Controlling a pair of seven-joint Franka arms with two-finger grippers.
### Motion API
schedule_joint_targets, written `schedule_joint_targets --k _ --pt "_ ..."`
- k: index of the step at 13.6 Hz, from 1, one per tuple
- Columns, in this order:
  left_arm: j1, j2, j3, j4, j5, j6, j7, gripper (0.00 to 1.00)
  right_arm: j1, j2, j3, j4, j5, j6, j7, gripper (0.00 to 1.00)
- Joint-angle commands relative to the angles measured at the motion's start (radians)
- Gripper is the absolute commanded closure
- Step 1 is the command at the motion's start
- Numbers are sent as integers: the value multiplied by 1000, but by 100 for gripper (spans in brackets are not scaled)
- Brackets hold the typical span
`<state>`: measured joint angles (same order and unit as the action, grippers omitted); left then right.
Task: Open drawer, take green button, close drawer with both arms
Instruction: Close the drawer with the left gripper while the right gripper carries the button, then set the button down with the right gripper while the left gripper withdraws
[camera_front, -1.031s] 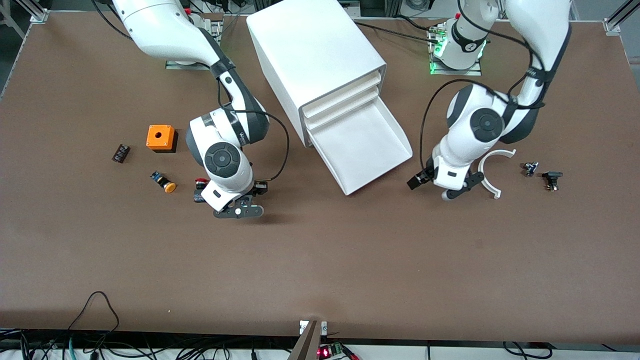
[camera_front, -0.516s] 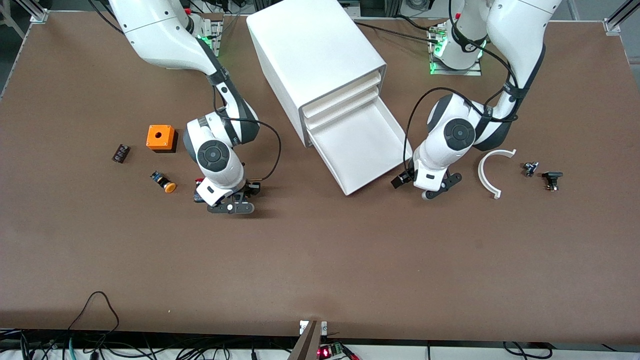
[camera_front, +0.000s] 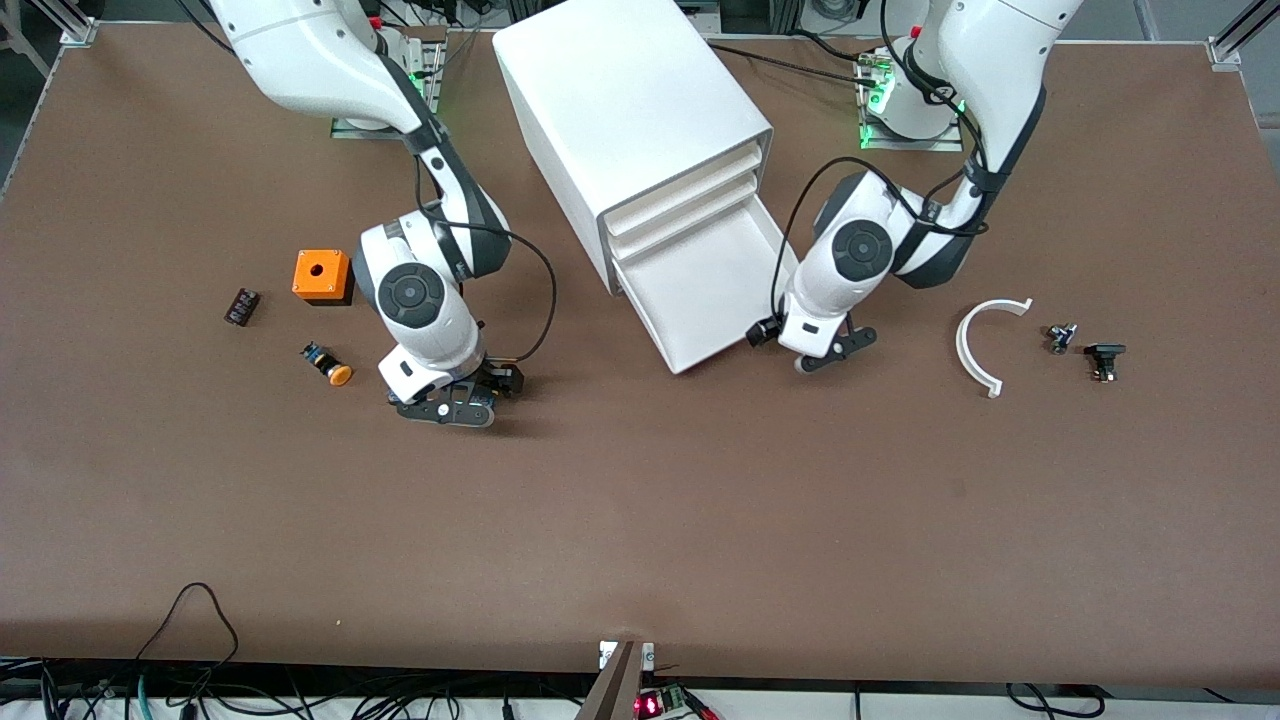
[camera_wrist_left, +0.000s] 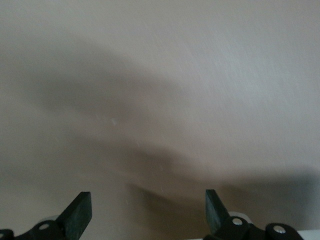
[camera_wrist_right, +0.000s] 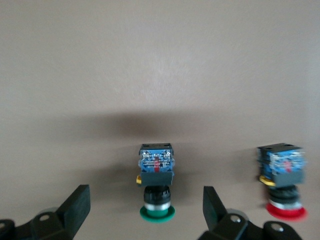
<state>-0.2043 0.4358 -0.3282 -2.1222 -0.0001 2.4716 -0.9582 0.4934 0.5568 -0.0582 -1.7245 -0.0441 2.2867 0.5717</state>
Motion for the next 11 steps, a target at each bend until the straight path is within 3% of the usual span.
schedule_joint_targets --k 1,4,8,11 --pt "-7 -54 -84 -62 17 -19 -5 0 -22 -55 6 130 1 -203 11 0" --pt "-7 -80 -158 -68 17 -75 -5 0 -62 -75 6 250 7 -294 -1 0" --pt "-7 -100 -227 -84 17 -100 -7 0 -114 -152 6 287 4 -377 -13 0" --pt "-6 -104 -262 -87 15 -118 -5 0 -122 -176 -52 367 0 -547 -148 0"
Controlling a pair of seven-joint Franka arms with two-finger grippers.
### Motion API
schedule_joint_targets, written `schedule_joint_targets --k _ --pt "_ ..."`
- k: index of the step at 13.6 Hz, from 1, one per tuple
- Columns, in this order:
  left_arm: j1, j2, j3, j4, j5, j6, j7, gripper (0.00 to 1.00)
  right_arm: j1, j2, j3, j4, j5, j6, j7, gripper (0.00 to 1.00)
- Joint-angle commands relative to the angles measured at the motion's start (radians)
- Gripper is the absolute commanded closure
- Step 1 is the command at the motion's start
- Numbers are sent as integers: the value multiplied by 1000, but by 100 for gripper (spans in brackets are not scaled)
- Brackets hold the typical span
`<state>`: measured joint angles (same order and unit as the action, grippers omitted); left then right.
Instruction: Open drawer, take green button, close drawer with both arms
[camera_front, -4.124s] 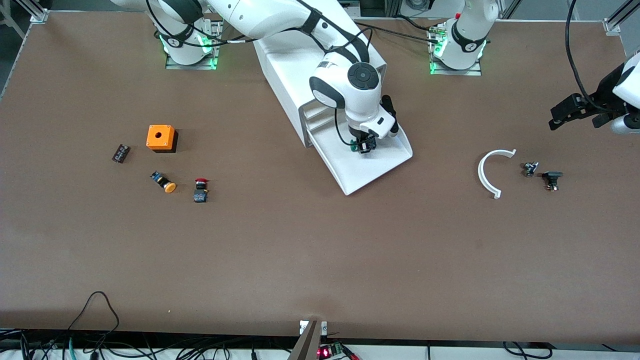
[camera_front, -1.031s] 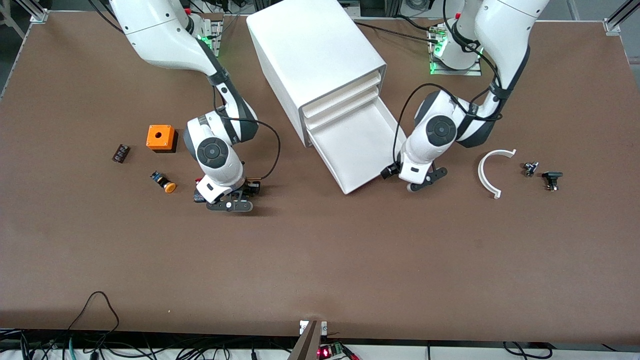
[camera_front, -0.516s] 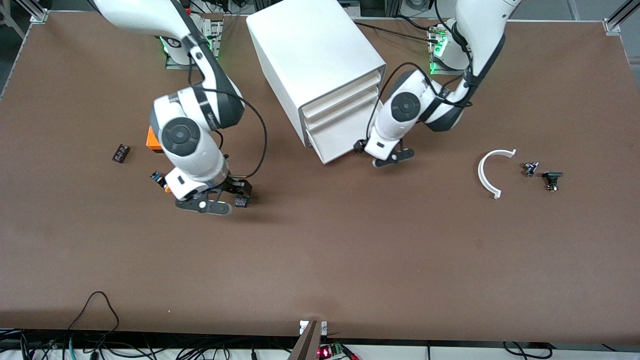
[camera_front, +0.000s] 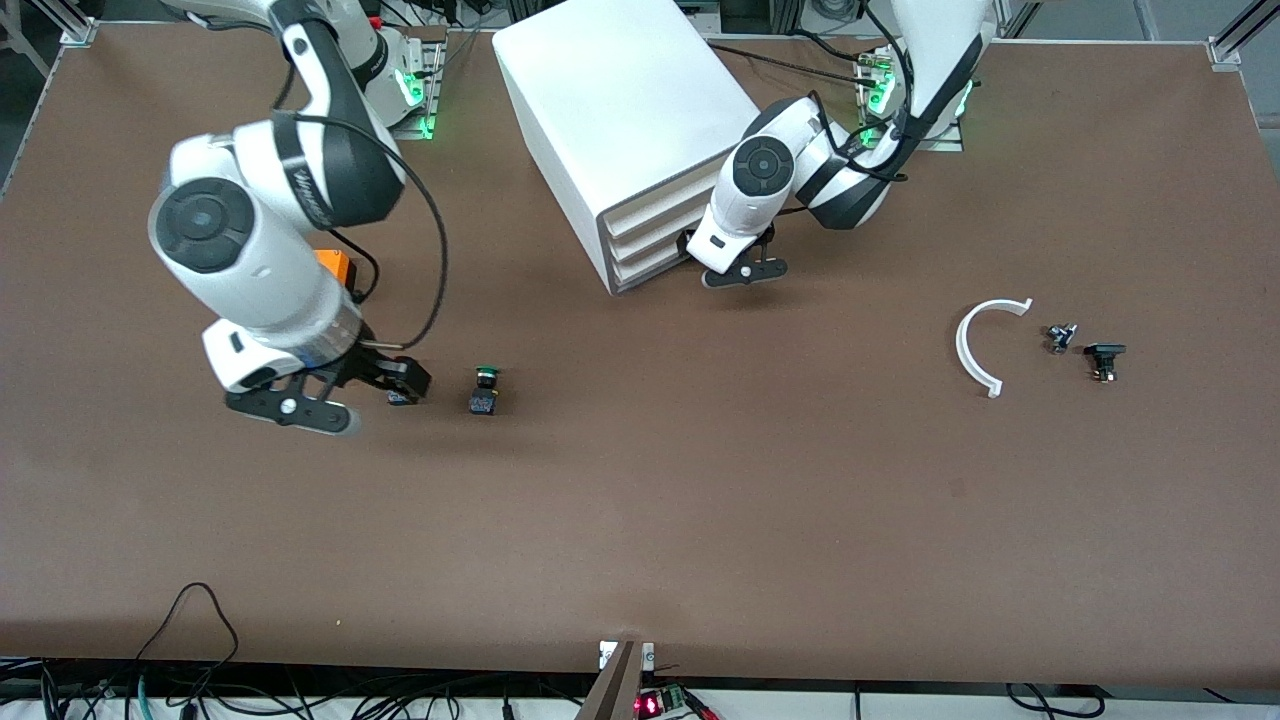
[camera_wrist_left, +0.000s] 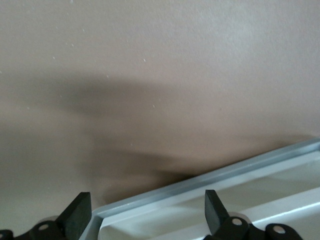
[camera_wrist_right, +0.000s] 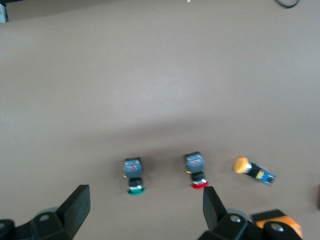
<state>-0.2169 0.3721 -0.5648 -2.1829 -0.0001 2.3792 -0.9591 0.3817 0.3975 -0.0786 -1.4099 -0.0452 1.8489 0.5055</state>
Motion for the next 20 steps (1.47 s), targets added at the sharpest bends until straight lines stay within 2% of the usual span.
schedule_joint_targets --k 1,3,6,8,11,13,16,18,20 --pt "7 -42 -30 -26 15 -28 -4 0 -12 -19 -56 84 1 -153 -122 0" --pt "14 -51 -27 -26 15 -28 -4 0 -32 -64 -84 101 4 -185 -201 0" --pt "86 -106 -11 -12 20 -18 -3 0 -113 -129 -69 95 5 -252 -260 0" --pt "167 -156 -4 31 23 -17 -3 0 -208 -184 -38 45 7 -267 -347 0" --pt "263 -241 26 84 25 -55 96 0 -285 -273 -47 -30 -1 -319 -508 0" --pt "287 -266 80 173 15 -188 257 0 -285 -293 -85 -31 -4 -384 -522 0" --pt "289 -289 163 355 15 -444 422 0 -282 -319 -86 -56 -4 -379 -564 0" --pt "289 -305 216 461 15 -593 555 0 -280 -386 -82 -137 -1 -360 -547 0" --pt "289 -326 273 526 15 -691 669 0 -282 -458 -82 -242 7 -289 -515 0"
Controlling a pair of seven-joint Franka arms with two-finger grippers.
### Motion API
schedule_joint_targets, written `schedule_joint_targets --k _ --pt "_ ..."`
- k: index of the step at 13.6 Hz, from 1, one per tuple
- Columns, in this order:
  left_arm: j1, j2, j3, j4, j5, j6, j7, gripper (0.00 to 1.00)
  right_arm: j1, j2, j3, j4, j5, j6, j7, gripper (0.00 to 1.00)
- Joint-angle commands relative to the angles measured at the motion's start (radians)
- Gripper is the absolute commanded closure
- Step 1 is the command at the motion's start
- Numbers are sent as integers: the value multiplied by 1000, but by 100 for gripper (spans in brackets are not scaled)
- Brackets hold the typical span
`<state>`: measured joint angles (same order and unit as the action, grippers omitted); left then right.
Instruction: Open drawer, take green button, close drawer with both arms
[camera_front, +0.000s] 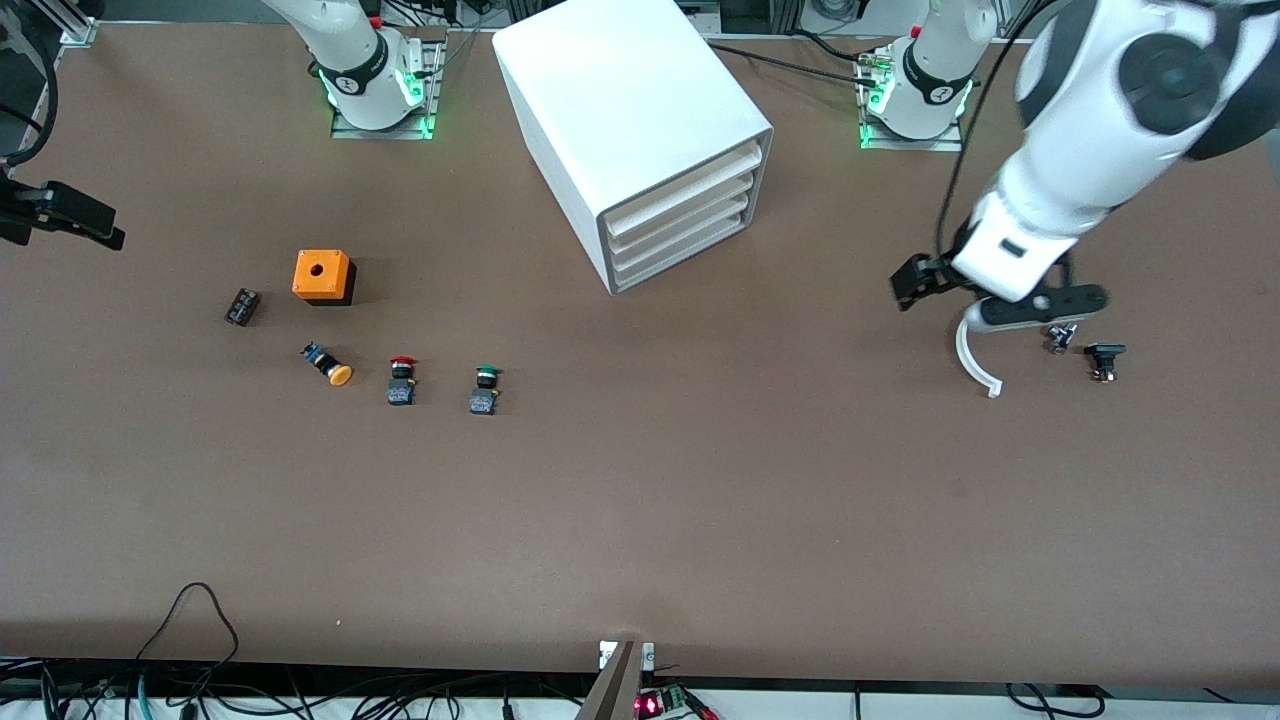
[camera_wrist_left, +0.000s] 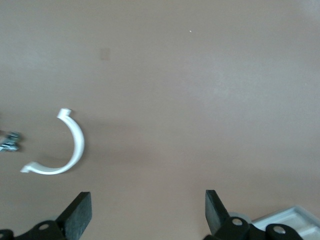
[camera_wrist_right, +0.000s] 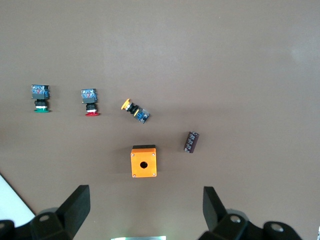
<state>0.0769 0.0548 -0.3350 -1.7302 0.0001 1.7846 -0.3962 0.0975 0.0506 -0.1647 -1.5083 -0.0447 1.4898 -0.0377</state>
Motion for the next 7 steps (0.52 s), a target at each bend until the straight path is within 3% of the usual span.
schedule_joint_targets --k 1,5,7 --pt "-5 -12 77 105 15 -147 156 0 2 -136 2 -176 8 85 33 0" --pt "-5 -36 213 164 15 -234 397 0 2 -161 4 -188 19 87 78 0" --pt "-5 -47 241 194 26 -269 456 0 2 -195 2 -231 20 105 75 0"
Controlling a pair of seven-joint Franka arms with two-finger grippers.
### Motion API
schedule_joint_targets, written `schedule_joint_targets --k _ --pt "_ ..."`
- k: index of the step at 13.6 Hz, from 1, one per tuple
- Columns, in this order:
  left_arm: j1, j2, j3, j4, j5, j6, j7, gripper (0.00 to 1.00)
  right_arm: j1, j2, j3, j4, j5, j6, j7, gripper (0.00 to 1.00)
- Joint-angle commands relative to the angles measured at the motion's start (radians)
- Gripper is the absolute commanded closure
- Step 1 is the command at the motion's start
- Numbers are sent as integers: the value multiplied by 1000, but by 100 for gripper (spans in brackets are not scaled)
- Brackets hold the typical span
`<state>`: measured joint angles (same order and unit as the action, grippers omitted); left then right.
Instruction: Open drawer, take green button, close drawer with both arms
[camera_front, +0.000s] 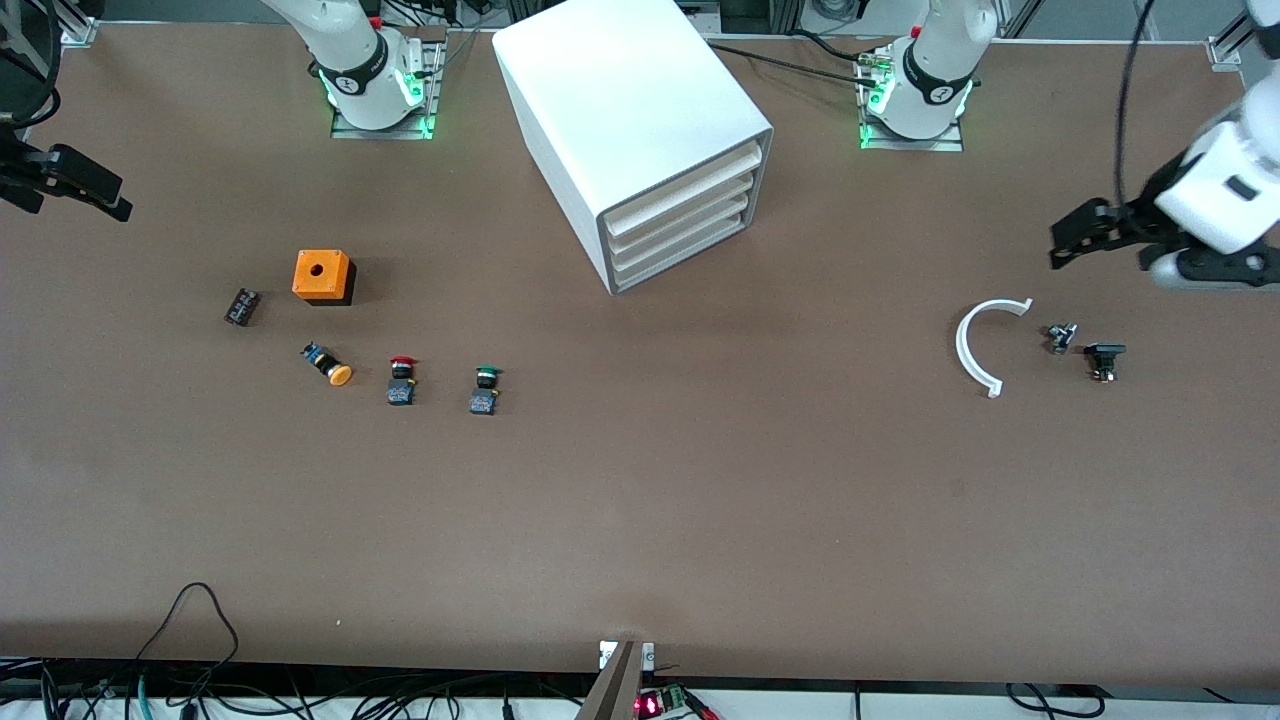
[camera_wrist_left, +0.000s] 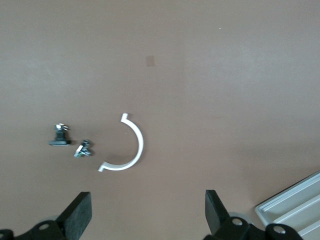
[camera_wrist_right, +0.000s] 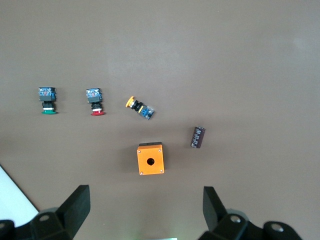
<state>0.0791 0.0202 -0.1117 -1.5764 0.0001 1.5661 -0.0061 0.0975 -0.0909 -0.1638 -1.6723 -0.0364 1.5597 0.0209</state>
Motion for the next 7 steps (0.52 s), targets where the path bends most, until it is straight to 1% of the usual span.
schedule_joint_targets --k 1,3,5,7 --pt "-7 -17 23 50 29 -66 87 0 2 -59 1 -79 9 40 1 0" --pt "-7 -28 40 59 31 -72 112 0 5 -53 4 -67 7 16 4 0" --pt "-7 -39 43 59 29 -72 116 0 5 -58 0 -57 9 17 13 0" --pt "-7 -45 46 50 29 -72 121 0 8 -43 4 -55 4 19 8 0"
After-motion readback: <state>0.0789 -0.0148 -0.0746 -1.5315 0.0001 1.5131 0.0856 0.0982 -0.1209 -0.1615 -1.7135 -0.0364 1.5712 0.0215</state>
